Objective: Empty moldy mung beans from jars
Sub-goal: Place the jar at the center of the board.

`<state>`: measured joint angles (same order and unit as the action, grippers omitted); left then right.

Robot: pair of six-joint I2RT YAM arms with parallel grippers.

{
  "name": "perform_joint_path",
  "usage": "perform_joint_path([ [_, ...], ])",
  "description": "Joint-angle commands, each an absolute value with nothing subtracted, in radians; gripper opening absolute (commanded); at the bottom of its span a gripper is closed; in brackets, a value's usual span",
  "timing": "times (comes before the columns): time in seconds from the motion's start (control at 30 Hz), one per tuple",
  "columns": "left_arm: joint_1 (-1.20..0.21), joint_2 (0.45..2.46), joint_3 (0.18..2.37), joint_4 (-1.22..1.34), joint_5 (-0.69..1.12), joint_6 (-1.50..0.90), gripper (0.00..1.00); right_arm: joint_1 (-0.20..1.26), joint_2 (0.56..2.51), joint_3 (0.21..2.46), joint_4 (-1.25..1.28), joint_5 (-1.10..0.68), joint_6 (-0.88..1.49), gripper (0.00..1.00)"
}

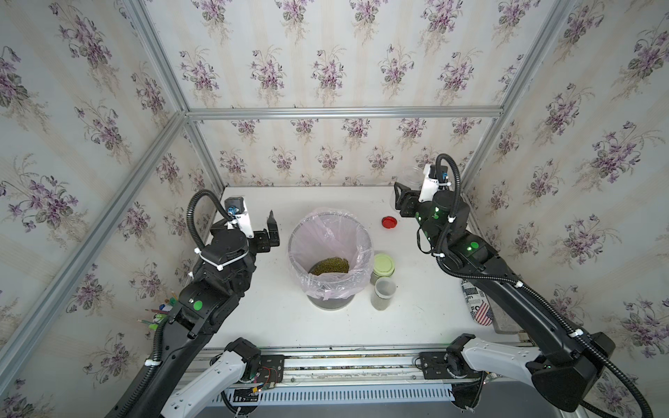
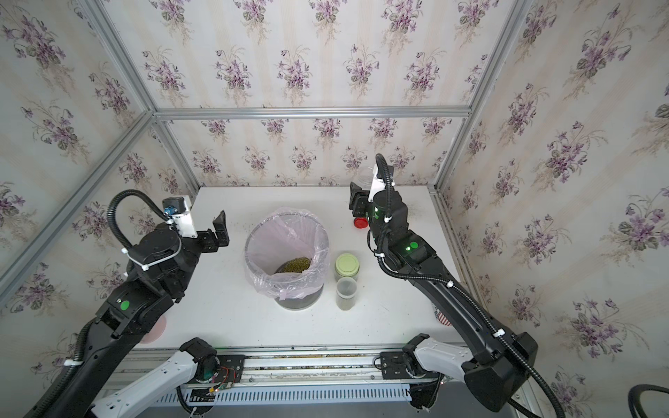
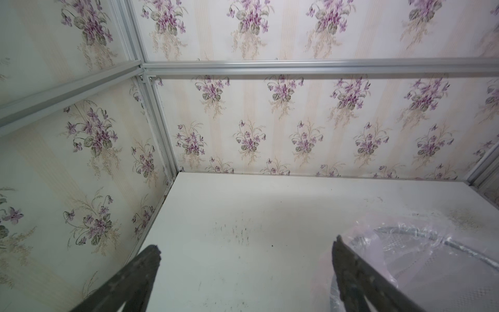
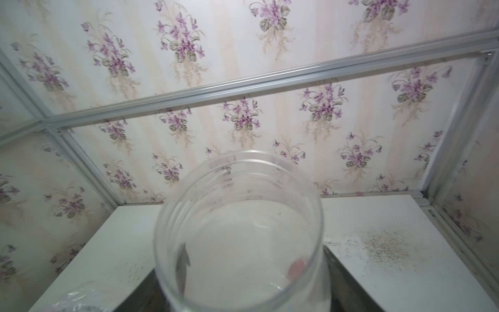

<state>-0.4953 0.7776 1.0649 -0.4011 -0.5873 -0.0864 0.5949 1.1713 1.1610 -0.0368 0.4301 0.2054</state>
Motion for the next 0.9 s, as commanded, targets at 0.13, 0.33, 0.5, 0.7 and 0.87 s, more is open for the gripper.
perform_joint_path([
  [0.13,-0.494,0.796,1.022,-0.291,-0.605,-0.038,1.00,0.590,1.171,0.989,0.223,0.678,0.170,0.59],
  [0.33,-0.492,0.805,1.006,-0.288,-0.626,-0.009,1.00,0.507,1.230,0.966,0.190,0.682,0.224,0.59],
  [0.5,-0.482,0.796,0.974,-0.257,-0.609,0.007,1.00,0.463,1.235,0.928,0.198,0.654,0.249,0.59],
  [0.7,-0.480,0.795,0.970,-0.256,-0.574,0.024,0.99,0.426,1.276,0.886,0.229,0.643,0.254,0.59],
  [0.87,-0.480,0.798,0.965,-0.253,-0.576,0.025,1.00,0.425,1.293,0.789,0.375,0.652,0.247,0.59],
])
